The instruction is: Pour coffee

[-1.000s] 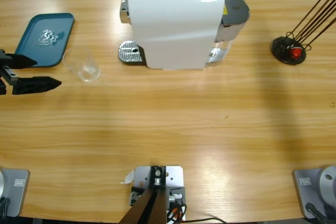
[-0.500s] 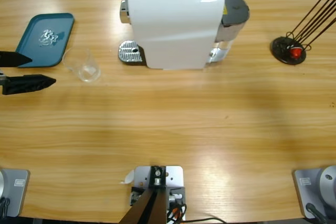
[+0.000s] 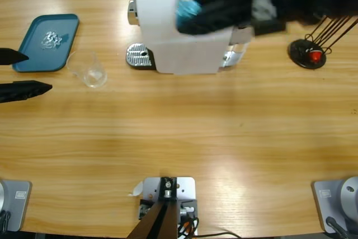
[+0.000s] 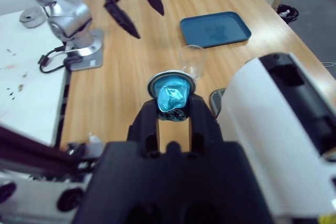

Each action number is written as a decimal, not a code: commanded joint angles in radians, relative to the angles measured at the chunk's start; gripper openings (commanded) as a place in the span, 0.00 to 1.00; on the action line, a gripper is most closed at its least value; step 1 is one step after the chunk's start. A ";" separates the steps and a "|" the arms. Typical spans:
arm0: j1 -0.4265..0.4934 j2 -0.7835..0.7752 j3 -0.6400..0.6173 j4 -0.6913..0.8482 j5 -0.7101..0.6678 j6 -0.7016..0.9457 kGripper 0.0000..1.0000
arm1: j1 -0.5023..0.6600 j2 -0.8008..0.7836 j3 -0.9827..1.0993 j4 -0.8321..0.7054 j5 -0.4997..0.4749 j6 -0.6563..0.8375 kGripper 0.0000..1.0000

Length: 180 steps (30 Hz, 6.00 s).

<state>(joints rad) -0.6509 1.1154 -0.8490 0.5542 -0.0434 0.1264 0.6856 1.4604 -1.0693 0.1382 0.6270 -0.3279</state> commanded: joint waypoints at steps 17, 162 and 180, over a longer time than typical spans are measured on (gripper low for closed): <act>-0.001 -0.014 0.019 0.013 -0.015 0.023 0.90 | -0.113 0.415 -0.342 0.034 0.016 -0.042 0.11; -0.001 -0.028 0.107 -0.055 -0.035 -0.013 0.91 | 0.211 0.285 -0.528 0.330 -0.728 -0.127 0.97; -0.001 -0.018 0.120 -0.058 -0.036 -0.011 0.91 | 0.230 0.449 -0.592 0.354 -0.841 -0.175 0.89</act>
<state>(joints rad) -0.6510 1.0691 -0.7702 0.5090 -0.0653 0.1224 0.9078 1.8437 -1.6419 0.4796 -0.2094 -0.5162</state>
